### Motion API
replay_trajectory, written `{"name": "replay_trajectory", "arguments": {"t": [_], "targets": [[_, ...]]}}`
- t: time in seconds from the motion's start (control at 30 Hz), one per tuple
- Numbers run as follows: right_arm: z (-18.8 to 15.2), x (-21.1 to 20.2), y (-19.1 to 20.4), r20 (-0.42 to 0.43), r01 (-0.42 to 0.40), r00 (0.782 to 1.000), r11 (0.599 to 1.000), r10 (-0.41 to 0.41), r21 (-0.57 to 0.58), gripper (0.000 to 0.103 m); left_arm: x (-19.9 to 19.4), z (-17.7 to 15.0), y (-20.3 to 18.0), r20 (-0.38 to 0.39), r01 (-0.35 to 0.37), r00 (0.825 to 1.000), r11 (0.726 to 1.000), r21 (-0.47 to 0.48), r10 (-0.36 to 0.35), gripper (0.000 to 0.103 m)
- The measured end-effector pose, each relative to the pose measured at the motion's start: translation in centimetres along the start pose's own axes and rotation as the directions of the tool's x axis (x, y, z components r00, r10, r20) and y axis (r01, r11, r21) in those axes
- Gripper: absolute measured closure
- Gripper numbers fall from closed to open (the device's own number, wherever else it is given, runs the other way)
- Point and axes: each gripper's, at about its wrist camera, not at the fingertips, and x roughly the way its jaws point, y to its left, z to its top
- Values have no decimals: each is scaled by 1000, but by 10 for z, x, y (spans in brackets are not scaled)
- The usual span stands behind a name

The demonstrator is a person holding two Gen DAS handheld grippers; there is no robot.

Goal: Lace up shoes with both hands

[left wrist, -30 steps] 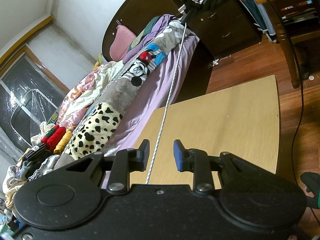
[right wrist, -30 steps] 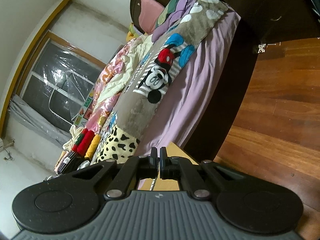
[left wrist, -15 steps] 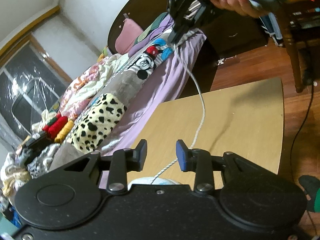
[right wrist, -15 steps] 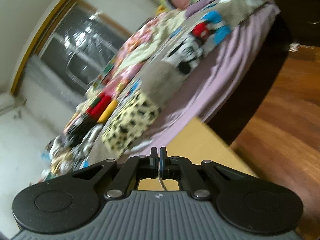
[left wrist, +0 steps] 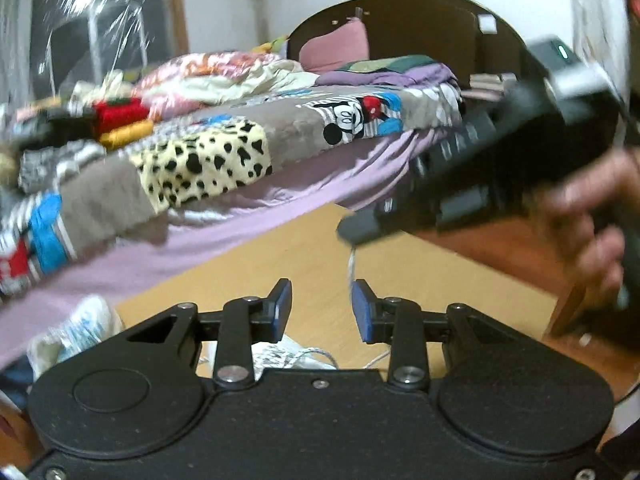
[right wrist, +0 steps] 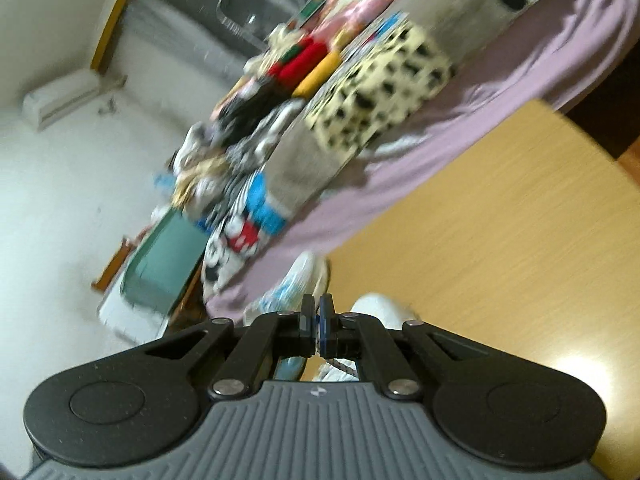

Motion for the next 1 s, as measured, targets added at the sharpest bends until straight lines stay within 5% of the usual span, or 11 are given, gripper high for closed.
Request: {"name": "replay_trajectory", "arguments": {"t": [0.33, 1.0], "targets": [[-17, 20, 30, -96, -42, 995, 992, 31, -119, 99, 2, -1, 8, -50, 21, 998, 999, -45, -24, 70], [-17, 26, 34, -121, -43, 992, 988, 25, -150, 99, 5, -6, 8, -71, 24, 997, 999, -27, -26, 93]]}}
